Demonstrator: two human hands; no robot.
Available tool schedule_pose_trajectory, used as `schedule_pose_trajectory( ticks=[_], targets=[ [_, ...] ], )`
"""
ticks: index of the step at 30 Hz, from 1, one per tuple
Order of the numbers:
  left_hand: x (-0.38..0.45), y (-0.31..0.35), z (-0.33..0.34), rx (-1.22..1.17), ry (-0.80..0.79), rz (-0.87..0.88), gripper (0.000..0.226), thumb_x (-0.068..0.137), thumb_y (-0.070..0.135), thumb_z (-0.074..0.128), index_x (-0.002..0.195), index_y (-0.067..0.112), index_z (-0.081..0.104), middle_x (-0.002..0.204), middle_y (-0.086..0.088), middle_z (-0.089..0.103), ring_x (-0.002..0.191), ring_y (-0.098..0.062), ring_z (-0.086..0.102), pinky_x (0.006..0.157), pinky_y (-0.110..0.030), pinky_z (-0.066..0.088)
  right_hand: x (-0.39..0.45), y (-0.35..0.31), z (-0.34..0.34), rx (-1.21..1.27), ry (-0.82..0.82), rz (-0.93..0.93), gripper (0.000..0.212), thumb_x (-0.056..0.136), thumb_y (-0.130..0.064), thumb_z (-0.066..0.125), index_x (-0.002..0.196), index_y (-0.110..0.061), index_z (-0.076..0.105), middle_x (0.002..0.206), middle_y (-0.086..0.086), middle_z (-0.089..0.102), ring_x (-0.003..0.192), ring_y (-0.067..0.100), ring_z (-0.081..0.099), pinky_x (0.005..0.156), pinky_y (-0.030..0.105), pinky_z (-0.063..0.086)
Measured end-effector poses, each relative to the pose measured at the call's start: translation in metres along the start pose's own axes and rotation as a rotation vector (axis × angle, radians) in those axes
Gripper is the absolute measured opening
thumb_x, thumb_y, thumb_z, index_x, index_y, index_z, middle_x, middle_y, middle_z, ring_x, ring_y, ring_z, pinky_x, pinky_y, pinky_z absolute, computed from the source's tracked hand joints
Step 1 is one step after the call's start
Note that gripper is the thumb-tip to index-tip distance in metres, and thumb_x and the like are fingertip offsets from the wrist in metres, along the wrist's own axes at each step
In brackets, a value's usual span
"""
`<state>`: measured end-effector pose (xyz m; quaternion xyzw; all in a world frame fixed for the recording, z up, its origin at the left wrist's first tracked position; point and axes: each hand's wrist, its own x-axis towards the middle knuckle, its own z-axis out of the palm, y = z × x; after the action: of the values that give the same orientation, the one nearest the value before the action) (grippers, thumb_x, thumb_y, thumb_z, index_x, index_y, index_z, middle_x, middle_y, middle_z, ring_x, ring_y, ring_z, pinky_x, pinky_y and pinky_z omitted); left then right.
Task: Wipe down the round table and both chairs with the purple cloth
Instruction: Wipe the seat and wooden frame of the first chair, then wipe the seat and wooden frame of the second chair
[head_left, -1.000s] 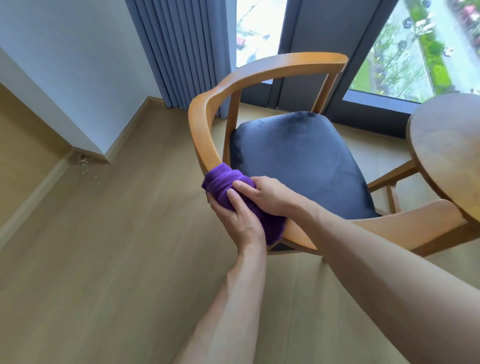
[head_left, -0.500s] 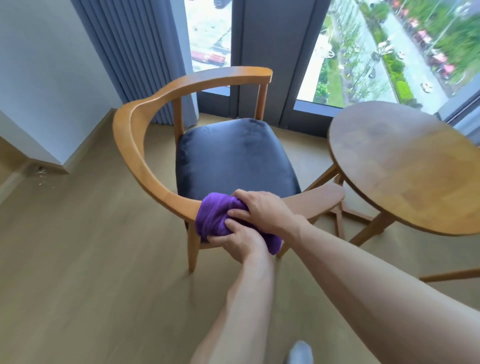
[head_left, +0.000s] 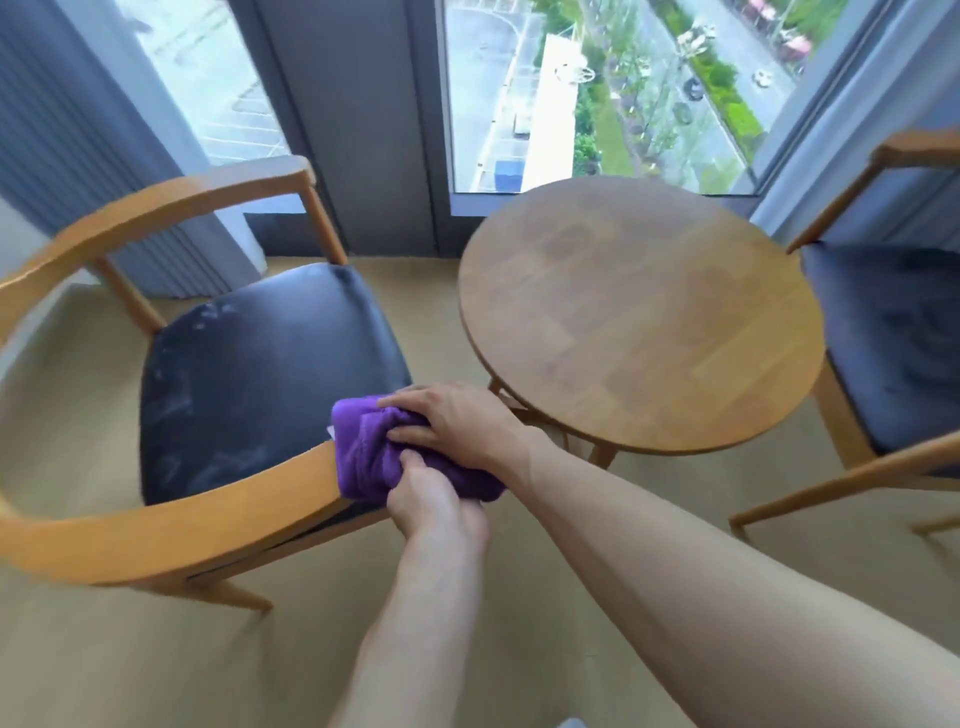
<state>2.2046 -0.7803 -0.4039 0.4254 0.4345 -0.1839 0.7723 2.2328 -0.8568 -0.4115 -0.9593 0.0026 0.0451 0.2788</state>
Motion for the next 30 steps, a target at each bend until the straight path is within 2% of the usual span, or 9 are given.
schedule_pose_trajectory(
  ticks=[3, 6, 8, 14, 20, 22, 25, 26, 30],
  targets=[
    [-0.022, -0.054, 0.034, 0.098, -0.172, 0.073, 0.012, 0.104, 0.02, 0.052, 0.114, 0.023, 0.059, 0.112, -0.005, 0.069, 0.098, -0.025, 0.069, 0.082, -0.046, 0.058, -0.048, 0.063, -0.025, 0.289, 0.134, 0.189, 0.026, 0.099, -0.037, 0.055, 0.116, -0.023, 0.068, 0.103, 0.002, 0.072, 0.098, 0.024, 0.064, 0.087, 0.041, 0.05],
    [-0.047, -0.107, 0.067, 0.277, -0.413, 0.129, 0.023, 0.106, 0.015, 0.046, 0.111, 0.029, 0.063, 0.113, -0.003, 0.072, 0.099, -0.017, 0.072, 0.092, -0.038, 0.057, -0.102, 0.12, -0.049, 0.524, 0.321, 0.44, 0.021, 0.099, -0.042, 0.053, 0.109, -0.031, 0.068, 0.096, -0.006, 0.071, 0.096, 0.018, 0.065, 0.089, 0.036, 0.05],
    [-0.061, -0.137, 0.091, 0.413, -0.536, 0.142, 0.025, 0.105, 0.013, 0.045, 0.115, 0.027, 0.063, 0.116, -0.005, 0.072, 0.1, -0.016, 0.073, 0.088, -0.032, 0.057, -0.132, 0.153, -0.064, 0.546, 0.457, 0.539, 0.024, 0.098, -0.046, 0.052, 0.106, -0.03, 0.067, 0.096, -0.004, 0.074, 0.095, 0.019, 0.066, 0.086, 0.035, 0.051],
    [-0.086, -0.205, 0.141, 0.767, -0.771, 0.162, 0.021, 0.1, 0.016, 0.052, 0.114, 0.022, 0.067, 0.113, -0.009, 0.073, 0.105, -0.027, 0.071, 0.096, -0.048, 0.055, -0.204, 0.213, -0.098, 0.658, 0.736, 0.688, 0.017, 0.095, -0.038, 0.056, 0.108, -0.03, 0.063, 0.101, -0.009, 0.072, 0.097, 0.011, 0.065, 0.09, 0.031, 0.051],
    [-0.112, -0.259, 0.179, 0.98, -0.983, 0.252, 0.019, 0.089, 0.027, 0.061, 0.105, 0.033, 0.068, 0.112, -0.005, 0.072, 0.106, -0.026, 0.069, 0.098, -0.052, 0.053, -0.252, 0.243, -0.131, 0.584, 1.017, 0.82, 0.015, 0.097, -0.034, 0.055, 0.109, -0.032, 0.063, 0.093, -0.017, 0.068, 0.088, -0.002, 0.061, 0.075, 0.01, 0.044],
    [-0.123, -0.279, 0.197, 1.043, -1.096, 0.323, 0.021, 0.09, 0.027, 0.061, 0.108, 0.034, 0.068, 0.108, 0.002, 0.073, 0.102, -0.018, 0.07, 0.095, -0.044, 0.055, -0.266, 0.253, -0.145, 0.537, 1.128, 0.887, 0.017, 0.097, -0.033, 0.055, 0.112, -0.032, 0.063, 0.094, -0.017, 0.067, 0.09, 0.001, 0.06, 0.076, 0.006, 0.042],
    [-0.134, -0.311, 0.228, 1.134, -1.25, 0.47, 0.022, 0.094, 0.024, 0.059, 0.107, 0.04, 0.066, 0.095, 0.019, 0.072, 0.089, 0.004, 0.066, 0.075, -0.011, 0.048, -0.286, 0.273, -0.167, 0.492, 1.291, 0.957, 0.017, 0.097, -0.031, 0.057, 0.113, -0.031, 0.063, 0.098, -0.017, 0.069, 0.091, -0.002, 0.059, 0.077, 0.007, 0.04],
    [-0.137, -0.322, 0.239, 1.161, -1.299, 0.503, 0.022, 0.095, 0.024, 0.058, 0.104, 0.043, 0.064, 0.092, 0.022, 0.071, 0.087, 0.007, 0.064, 0.07, -0.007, 0.045, -0.292, 0.281, -0.174, 0.476, 1.334, 0.979, 0.014, 0.097, -0.031, 0.057, 0.11, -0.032, 0.063, 0.094, -0.019, 0.068, 0.089, -0.005, 0.059, 0.076, 0.007, 0.041],
    [-0.14, -0.356, 0.276, 1.226, -1.459, 0.56, 0.016, 0.097, 0.025, 0.056, 0.096, 0.04, 0.061, 0.089, 0.021, 0.069, 0.084, 0.003, 0.063, 0.071, -0.014, 0.046, -0.308, 0.318, -0.197, 0.438, 1.374, 1.101, 0.015, 0.094, -0.035, 0.061, 0.108, -0.031, 0.064, 0.089, -0.018, 0.066, 0.085, 0.0, 0.057, 0.077, 0.016, 0.042]
  ],
)
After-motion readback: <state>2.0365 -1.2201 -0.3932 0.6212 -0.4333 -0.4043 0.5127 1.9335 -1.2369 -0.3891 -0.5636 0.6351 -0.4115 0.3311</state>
